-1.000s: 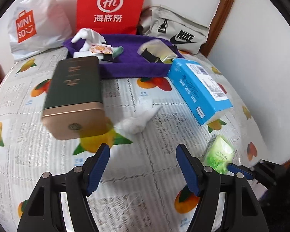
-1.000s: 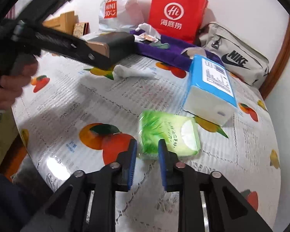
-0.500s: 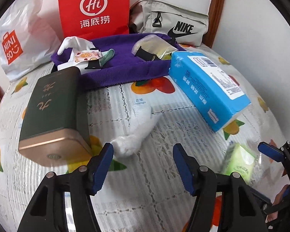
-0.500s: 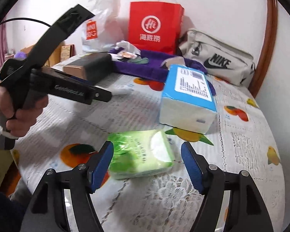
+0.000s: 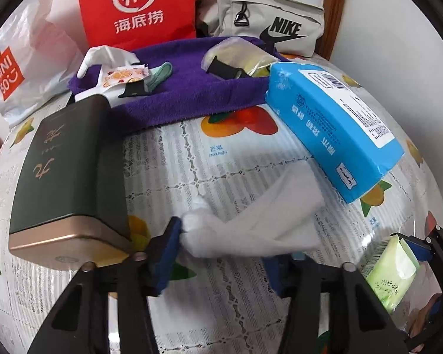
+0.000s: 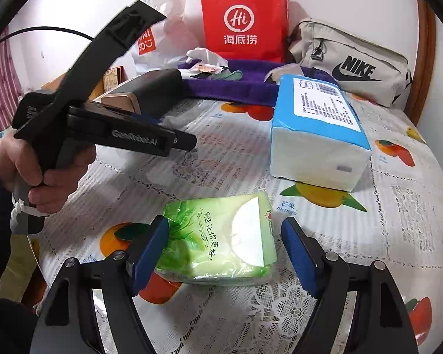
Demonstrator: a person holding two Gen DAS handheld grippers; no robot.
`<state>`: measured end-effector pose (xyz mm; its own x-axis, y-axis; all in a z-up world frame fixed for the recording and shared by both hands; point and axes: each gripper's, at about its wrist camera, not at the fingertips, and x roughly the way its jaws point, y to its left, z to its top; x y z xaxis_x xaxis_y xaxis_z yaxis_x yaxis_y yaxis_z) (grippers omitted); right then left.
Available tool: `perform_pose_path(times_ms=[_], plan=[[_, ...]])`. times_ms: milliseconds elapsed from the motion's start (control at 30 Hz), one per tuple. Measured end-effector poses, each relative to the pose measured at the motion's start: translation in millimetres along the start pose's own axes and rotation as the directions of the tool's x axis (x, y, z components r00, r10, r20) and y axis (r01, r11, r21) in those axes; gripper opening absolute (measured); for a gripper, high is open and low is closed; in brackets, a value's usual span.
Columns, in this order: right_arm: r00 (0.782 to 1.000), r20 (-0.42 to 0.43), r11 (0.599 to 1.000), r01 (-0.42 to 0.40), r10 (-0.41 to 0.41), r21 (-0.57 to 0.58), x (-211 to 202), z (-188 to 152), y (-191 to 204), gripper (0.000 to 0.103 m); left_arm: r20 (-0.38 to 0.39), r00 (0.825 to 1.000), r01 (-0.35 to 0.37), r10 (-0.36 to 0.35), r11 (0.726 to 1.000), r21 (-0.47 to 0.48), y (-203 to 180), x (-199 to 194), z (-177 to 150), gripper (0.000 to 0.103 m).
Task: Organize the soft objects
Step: 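Grasp the green tissue pack with the right tool while the left tool grasps the white cloth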
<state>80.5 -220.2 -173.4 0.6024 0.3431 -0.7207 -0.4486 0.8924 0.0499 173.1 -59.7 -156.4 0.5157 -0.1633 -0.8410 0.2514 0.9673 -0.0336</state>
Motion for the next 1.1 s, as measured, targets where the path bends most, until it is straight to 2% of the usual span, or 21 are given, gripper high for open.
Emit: perform_pose_path(times_ms=[133, 233, 333, 433, 733, 833, 1100], plan=[[0.999, -0.007, 0.999, -0.035, 0.035, 0.023, -1, -2, -3, 0.065, 0.004, 1.0, 0.021, -0.021, 1.0, 0.008, -3, -1, 0, 0.024], [1.0, -0.003, 0.998, -0.03, 0.03, 0.051, -4, -3, -6, 0.056, 0.005, 1.0, 0.024, -0.024, 1.0, 0.015, -4, -5, -1, 0.022], [1.0, 0.008, 0.997, -0.025, 0.024, 0.072, -10, -3, -11, 0.044, 0.017, 0.999, 0.033, -0.033, 0.999, 0.009, -3, -14, -6, 0.021], [0.999, 0.014, 0.994, -0.035, 0.034, 0.107, -15, -3, -17, 0.036, 0.028, 0.999, 0.031, -0.031, 1.0, 0.001, 0, -24, -12, 0.021], [0.998, 0.041, 0.98, -0.064, 0.057, 0.191, -28, -5, -23, 0.019, 0.042, 0.999, 0.011, -0.009, 0.999, -0.048, 16, -53, -34, 0.021], [0.994, 0.064, 0.97, -0.101, 0.089, 0.22, -36, -4, -25, 0.017, 0.053, 0.999, 0.011, -0.007, 0.998, -0.068, 20, -62, -41, 0.021], [0.992, 0.113, 0.978, -0.072, 0.05, 0.198, -61, 5, -20, 0.016, 0.092, 0.996, 0.003, 0.008, 0.994, -0.112, 33, -86, -51, 0.021]])
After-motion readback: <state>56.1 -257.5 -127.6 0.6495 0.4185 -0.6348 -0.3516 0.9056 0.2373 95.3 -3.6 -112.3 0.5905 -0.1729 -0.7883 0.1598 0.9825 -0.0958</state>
